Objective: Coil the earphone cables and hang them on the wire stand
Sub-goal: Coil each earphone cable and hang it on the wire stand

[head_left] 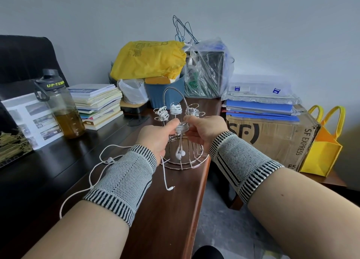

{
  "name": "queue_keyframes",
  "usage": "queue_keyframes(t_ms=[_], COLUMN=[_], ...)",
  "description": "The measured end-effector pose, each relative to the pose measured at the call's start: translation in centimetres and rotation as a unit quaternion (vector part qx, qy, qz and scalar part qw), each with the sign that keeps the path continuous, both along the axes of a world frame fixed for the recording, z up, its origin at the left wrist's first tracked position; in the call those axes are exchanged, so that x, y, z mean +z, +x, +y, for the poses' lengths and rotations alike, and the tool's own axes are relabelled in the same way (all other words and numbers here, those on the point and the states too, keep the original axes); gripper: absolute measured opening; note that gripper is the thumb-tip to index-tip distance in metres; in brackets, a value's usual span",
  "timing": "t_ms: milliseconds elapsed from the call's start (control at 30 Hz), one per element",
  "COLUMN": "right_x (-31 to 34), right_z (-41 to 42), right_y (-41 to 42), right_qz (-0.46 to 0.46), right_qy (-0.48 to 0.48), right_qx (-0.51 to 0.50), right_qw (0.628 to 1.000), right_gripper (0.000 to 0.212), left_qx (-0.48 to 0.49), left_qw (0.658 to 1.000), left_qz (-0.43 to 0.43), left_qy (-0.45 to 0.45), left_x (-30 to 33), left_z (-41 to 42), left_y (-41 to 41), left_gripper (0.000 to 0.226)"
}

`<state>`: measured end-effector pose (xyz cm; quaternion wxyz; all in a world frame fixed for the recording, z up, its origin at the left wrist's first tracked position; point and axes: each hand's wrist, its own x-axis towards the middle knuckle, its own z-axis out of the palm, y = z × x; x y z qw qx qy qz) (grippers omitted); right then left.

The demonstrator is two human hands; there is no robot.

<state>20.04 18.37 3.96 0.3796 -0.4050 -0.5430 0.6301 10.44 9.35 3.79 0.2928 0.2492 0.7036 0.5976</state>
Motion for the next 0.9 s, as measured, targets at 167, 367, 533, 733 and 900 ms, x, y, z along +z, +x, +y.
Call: queue_keyframes(t_ms=[167,367,533,733,900], right_x=[-1.0,-2.6,-3.5,-3.4,-2.8], right_z=[-0.7,-1.1,-1.6,-1.8,-2.2], right_y=[0.5,0.8,1.0,1.0,0.8], right_qz=[0.000,-0.003,-0.052,-0.110,-0.097], right_qy=[0.015,0.051,0.133,0.223,0.260], right_qx=[-0.006,-0.022,-0.018,-0.014,-0.045], right_qw=[1.000,0.998,0.990,0.968,0.960], right_gripper=[0.030,0.020,0.021,0.021,0.018], left_qx=[-0.003,0.009,0.033,0.028,0.031], left_qw=[0.999,0.972,0.954,0.982,0.985], left_qz=[0.039,0.234,0.297,0.184,0.167], left_qy=[0.018,0.015,0.016,-0.001,-0.006], left_x=[-1.4,-1.7,-0.2,0.4,-0.1], left_z=[-0.6,-1.7,-1.9,-1.7,-2.1], left_y=[-0.2,-0.7,-1.1,-1.7,-1.8], left_gripper=[0.027,0.031,0.032,0.017,0.023])
